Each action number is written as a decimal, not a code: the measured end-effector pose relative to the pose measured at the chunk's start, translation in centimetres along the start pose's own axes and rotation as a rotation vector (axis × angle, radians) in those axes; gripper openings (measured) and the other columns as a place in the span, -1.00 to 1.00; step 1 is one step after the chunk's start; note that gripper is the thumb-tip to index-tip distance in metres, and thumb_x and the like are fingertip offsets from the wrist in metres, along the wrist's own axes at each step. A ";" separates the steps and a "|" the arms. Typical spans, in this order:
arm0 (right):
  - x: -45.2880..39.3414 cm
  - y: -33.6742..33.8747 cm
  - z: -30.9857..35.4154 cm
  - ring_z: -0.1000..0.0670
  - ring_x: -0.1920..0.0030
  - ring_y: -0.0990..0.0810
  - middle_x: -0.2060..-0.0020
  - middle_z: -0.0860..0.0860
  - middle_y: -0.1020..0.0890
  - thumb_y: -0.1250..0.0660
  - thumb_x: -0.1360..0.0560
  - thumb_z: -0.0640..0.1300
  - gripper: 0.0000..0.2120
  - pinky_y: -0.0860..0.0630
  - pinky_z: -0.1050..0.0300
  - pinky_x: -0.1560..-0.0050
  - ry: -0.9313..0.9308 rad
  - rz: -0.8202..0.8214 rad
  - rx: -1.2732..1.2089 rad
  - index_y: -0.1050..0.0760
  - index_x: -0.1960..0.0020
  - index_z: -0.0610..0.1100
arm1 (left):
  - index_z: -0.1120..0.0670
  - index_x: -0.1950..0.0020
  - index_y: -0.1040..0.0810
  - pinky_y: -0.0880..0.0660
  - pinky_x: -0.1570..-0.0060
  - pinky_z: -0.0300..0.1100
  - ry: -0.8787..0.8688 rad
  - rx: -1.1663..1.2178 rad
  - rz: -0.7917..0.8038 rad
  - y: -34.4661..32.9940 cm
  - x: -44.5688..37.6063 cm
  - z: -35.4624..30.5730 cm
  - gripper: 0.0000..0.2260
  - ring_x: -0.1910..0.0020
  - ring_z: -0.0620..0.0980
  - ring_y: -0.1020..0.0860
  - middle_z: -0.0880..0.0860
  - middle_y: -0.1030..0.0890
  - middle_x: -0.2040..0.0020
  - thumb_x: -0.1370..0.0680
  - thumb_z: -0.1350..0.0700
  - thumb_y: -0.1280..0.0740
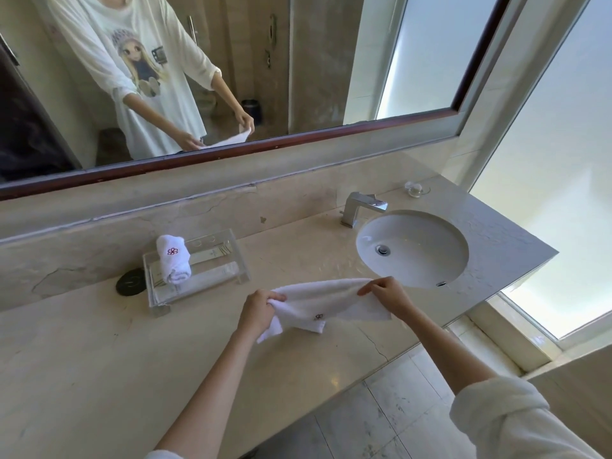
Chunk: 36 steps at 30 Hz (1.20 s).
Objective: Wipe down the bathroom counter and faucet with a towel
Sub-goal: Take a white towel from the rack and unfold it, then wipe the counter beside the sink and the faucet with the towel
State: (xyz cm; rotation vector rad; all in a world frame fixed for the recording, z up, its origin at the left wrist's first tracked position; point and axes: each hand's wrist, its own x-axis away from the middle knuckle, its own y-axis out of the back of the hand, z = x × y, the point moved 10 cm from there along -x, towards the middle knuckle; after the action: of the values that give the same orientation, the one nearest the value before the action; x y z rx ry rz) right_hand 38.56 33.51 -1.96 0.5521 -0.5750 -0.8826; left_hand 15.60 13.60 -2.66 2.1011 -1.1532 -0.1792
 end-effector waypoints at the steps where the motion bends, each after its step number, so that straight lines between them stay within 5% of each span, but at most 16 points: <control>1: 0.2 0.0 0.7 -0.01 0.21 -0.56 0.25 -0.03 -0.66 -0.24 -0.47 -0.20 -0.69 -0.46 0.12 0.11 0.005 -0.005 0.013 -0.67 0.29 0.06 | 0.10 -0.20 -0.61 -0.44 -0.12 -0.21 0.015 -0.030 0.002 -0.3 0.1 -0.4 -0.60 -0.23 0.12 -0.52 0.16 -0.57 -0.24 -0.46 0.23 -0.12; 4: 1.4 -0.4 4.7 0.06 0.39 -0.44 0.37 -0.07 -0.63 -0.28 -0.44 -0.13 -0.77 -0.37 0.20 0.29 0.112 -0.053 0.029 -0.67 0.30 -0.04 | 0.16 -0.24 -0.56 -0.45 -0.17 -0.13 0.044 -0.046 -0.040 -1.1 0.3 -2.5 -0.64 -0.23 0.14 -0.48 0.19 -0.52 -0.25 -0.49 0.10 -0.21; 6: 2.9 -2.2 8.3 0.08 0.42 -0.38 0.42 -0.10 -0.56 -0.24 -0.45 -0.07 -0.78 -0.33 0.22 0.34 0.259 -0.040 0.038 -0.60 0.29 -0.09 | 0.21 -0.05 -0.61 -0.50 -0.06 -0.06 0.079 0.072 -0.062 -1.7 0.2 -4.0 -0.67 -0.13 0.18 -0.52 0.24 -0.57 -0.11 -0.55 -0.01 -0.20; 10: 4.8 -6.4 11.6 0.03 0.26 -0.58 0.30 -0.10 -0.59 -0.13 -0.52 -0.12 -0.90 -0.48 0.13 0.21 0.358 0.116 -0.245 -0.41 0.06 0.00 | 0.07 0.03 -0.65 -0.45 0.08 -0.15 0.172 0.372 -0.001 -3.5 0.4 -5.6 -0.49 0.04 0.07 -0.59 0.05 -0.66 0.09 -0.49 -0.32 -0.18; 14: 2.8 -5.6 8.6 -0.05 0.11 -0.59 0.14 -0.02 -0.56 -0.14 -0.45 -0.42 -0.68 -0.55 0.08 0.10 0.201 -0.037 -0.386 -0.36 -0.10 -0.10 | 0.06 0.25 -0.55 -0.39 0.30 -0.18 0.030 0.251 -0.006 -3.7 0.8 -6.6 -0.73 0.25 0.01 -0.54 0.00 -0.58 0.30 -0.52 -0.09 -0.28; 18: 0.5 -5.5 6.1 0.06 -0.14 -0.32 -0.15 0.00 -0.35 -0.23 -0.35 -0.21 -0.55 -0.27 0.13 -0.22 0.190 0.113 0.032 -0.42 -0.24 -0.04 | 0.07 0.21 -0.47 -0.35 0.29 -0.14 -0.068 0.219 0.042 -4.0 0.8 -7.5 -0.82 0.25 0.04 -0.46 0.02 -0.52 0.29 -0.44 -0.02 -0.20; 22: 0.0 -4.3 3.8 0.00 0.25 -0.38 0.30 0.00 -0.45 -0.18 -0.36 -0.16 -0.96 -0.30 0.15 0.23 0.027 0.175 -0.128 -0.38 0.18 -0.09 | 0.04 0.05 -0.41 -0.41 0.17 -0.11 -0.044 0.117 0.012 -4.5 0.1 -6.8 -0.90 0.11 0.13 -0.54 0.03 -0.58 0.15 -0.46 0.08 -0.24; 26: -0.3 -4.0 2.0 -0.03 0.39 -0.46 0.35 -0.10 -0.50 -0.14 -0.46 -0.38 -0.84 -0.40 0.16 0.32 -0.043 0.107 -0.182 -0.33 0.15 -0.14 | 0.06 -0.01 -0.39 -0.39 0.16 -0.12 0.006 -0.101 -0.021 -6.3 -1.3 -5.0 -0.89 0.03 0.19 -0.54 0.15 -0.60 0.00 -0.51 0.09 -0.20; 29: 0.1 -7.7 0.5 -0.06 0.07 -0.54 -0.06 -0.18 -0.55 -0.16 -0.49 -0.32 -0.75 -0.45 0.13 0.09 -0.045 0.195 -0.032 -0.42 -0.14 -0.15 | 0.14 -0.41 -0.20 -0.35 -0.22 -0.04 0.074 -0.464 -0.046 -8.3 -2.6 -1.8 -0.54 -0.31 0.17 -0.39 0.18 -0.38 -0.34 -0.54 0.12 -0.20; 31: 1.0 -11.1 -0.2 -0.09 -0.30 -0.40 -0.36 -0.12 -0.36 -0.17 -0.48 -0.33 -0.53 -0.36 0.09 -0.23 0.029 0.297 0.174 -0.32 -0.38 -0.17 | 0.15 -0.53 0.05 -0.08 -0.46 0.02 0.060 -0.648 0.062 -11.5 -2.7 0.6 -0.37 -0.50 0.18 -0.10 0.19 -0.09 -0.52 -0.54 0.14 -0.19; 33: 2.0 -14.3 -0.7 -0.10 -0.49 -0.15 -0.51 -0.11 -0.11 -0.17 -0.48 -0.36 -0.39 -0.17 0.11 -0.42 0.094 0.379 0.298 -0.11 -0.50 -0.23 | 0.11 -0.55 0.20 0.17 -0.49 0.07 0.043 -0.736 0.206 -15.2 -1.9 2.7 -0.35 -0.55 0.12 0.15 0.13 0.17 -0.57 -0.59 0.10 -0.13; 36: 2.1 -17.5 -1.0 -0.13 -0.54 0.11 -0.52 -0.19 0.07 -0.15 -0.56 -0.31 -0.37 0.13 0.13 -0.50 0.188 0.428 0.376 0.11 -0.51 -0.34 | 0.09 -0.55 0.21 0.21 -0.47 0.10 0.088 -0.713 0.215 -17.1 -1.5 4.0 -0.33 -0.55 0.08 0.20 0.08 0.25 -0.55 -0.60 0.01 -0.14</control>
State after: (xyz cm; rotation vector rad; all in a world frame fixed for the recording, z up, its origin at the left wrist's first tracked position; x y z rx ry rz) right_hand 30.65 22.88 -13.68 0.8057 -0.6598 -0.3117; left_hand 24.55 18.51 -16.98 1.3408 -1.0519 -0.3362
